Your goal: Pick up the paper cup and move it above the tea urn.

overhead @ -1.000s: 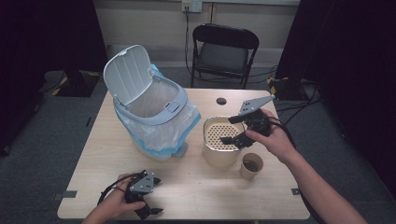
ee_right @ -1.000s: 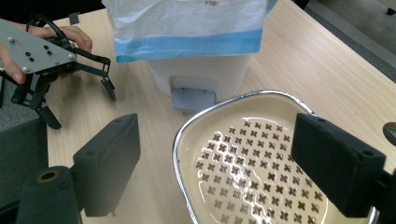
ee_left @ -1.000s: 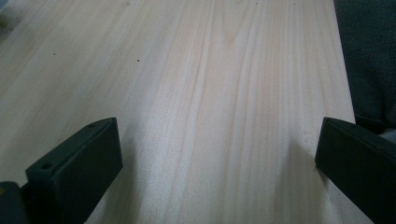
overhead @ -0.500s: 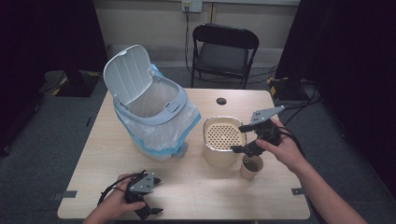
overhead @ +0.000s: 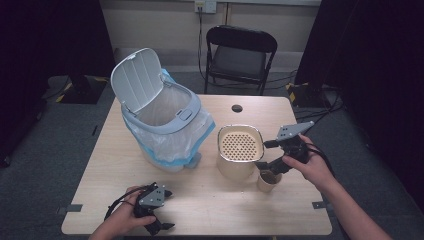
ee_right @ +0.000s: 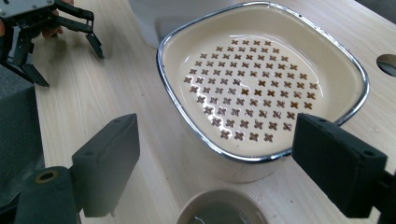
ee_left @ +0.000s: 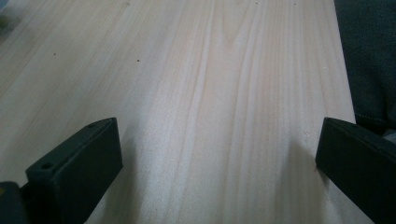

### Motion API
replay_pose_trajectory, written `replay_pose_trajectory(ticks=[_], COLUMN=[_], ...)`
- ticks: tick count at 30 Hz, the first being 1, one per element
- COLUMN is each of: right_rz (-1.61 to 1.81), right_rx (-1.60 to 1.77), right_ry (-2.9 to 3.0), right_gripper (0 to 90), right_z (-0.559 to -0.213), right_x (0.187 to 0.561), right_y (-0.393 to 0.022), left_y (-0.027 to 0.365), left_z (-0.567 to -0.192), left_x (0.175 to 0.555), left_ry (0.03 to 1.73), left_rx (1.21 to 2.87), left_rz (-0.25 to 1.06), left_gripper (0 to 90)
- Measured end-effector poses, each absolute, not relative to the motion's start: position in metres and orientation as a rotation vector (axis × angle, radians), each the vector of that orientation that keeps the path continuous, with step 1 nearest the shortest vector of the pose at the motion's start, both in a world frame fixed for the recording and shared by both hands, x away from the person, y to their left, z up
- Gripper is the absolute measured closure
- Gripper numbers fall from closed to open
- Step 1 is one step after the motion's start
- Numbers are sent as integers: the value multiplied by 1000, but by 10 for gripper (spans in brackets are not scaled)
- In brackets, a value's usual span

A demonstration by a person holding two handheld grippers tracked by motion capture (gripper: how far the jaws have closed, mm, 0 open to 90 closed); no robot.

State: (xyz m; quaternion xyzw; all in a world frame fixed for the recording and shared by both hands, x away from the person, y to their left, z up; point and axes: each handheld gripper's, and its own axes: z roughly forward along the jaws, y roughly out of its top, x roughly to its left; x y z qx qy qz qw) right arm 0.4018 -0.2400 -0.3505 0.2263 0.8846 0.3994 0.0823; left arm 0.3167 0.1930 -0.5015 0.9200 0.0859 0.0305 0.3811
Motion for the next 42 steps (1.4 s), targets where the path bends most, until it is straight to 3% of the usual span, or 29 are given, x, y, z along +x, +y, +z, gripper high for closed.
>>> replay_pose_trajectory(ticks=[42], right_rz=[1228], right_rx=[831], right_ry=[2582], right_gripper=[146], right_z=[-392], right_x=[367], right_y=[-316], left_y=[193], left_z=[-502], left_x=[316], left_ry=[224], left_rx=[2335], left_rz=[79], left_gripper=[0])
